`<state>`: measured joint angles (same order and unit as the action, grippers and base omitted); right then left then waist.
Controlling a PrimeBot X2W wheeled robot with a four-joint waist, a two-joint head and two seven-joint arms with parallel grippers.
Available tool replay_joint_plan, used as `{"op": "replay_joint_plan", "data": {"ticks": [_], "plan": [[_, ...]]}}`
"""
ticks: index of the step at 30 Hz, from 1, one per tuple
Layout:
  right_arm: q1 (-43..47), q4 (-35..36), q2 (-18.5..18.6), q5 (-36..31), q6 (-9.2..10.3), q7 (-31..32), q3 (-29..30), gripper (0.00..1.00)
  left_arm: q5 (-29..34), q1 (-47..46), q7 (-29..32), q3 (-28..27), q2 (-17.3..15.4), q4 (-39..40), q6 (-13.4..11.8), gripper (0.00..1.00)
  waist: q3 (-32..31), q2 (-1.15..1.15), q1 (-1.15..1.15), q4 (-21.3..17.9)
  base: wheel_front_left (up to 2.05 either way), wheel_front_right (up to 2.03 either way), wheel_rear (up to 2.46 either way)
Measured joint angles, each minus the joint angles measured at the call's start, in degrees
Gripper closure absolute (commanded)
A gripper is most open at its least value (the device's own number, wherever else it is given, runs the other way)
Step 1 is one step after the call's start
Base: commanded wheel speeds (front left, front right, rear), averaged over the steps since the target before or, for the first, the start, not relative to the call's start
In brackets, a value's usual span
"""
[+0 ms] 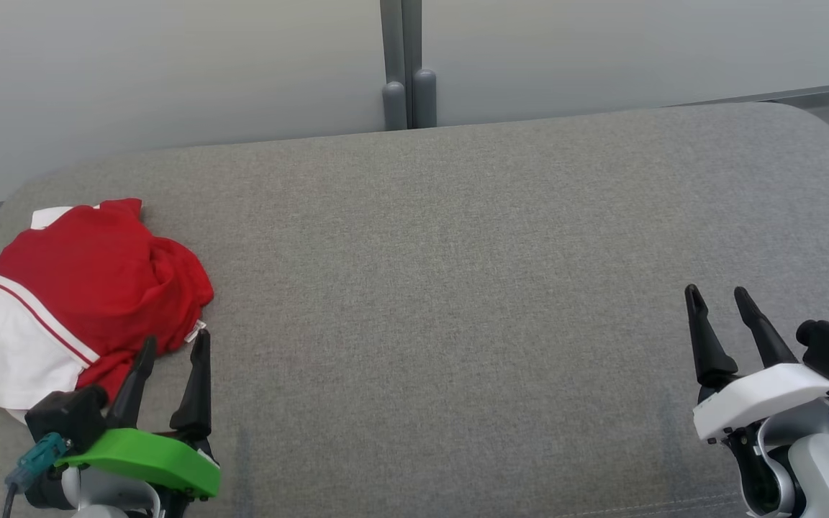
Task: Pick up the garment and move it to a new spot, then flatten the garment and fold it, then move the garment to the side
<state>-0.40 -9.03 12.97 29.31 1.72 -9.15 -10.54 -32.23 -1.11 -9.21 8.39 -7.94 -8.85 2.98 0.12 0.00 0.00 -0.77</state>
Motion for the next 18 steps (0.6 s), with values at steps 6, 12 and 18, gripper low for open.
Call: {"op": "replay_joint_plan", "data": {"ticks": [6, 12, 18], "plan": [[0.41, 0.69, 0.68, -4.27, 0.7, -1.29, -0.03, 0.0, 3.94, 1.29, -1.22, -0.05, 0.02, -0.6, -0.01, 0.0, -0.12, 0.0, 0.0, -0.19, 0.0, 0.0, 0.0], [0.94, 1.03, 0.9, -6.97, 0.92, -2.43, 0.64, 0.0, 7.39, 1.72, -2.46, -0.36, 0.08, -1.24, -0.01, 0.0, -0.21, 0.0, 0.0, -0.43, 0.0, 0.0, 0.0], [1.43, 0.43, 1.13, -8.93, 0.89, -3.46, 1.38, 0.0, 10.34, 2.15, -3.48, -0.91, 0.2, -1.46, 0.03, 0.0, -0.2, 0.0, 0.0, -0.61, 0.0, 0.0, 0.0]]}}
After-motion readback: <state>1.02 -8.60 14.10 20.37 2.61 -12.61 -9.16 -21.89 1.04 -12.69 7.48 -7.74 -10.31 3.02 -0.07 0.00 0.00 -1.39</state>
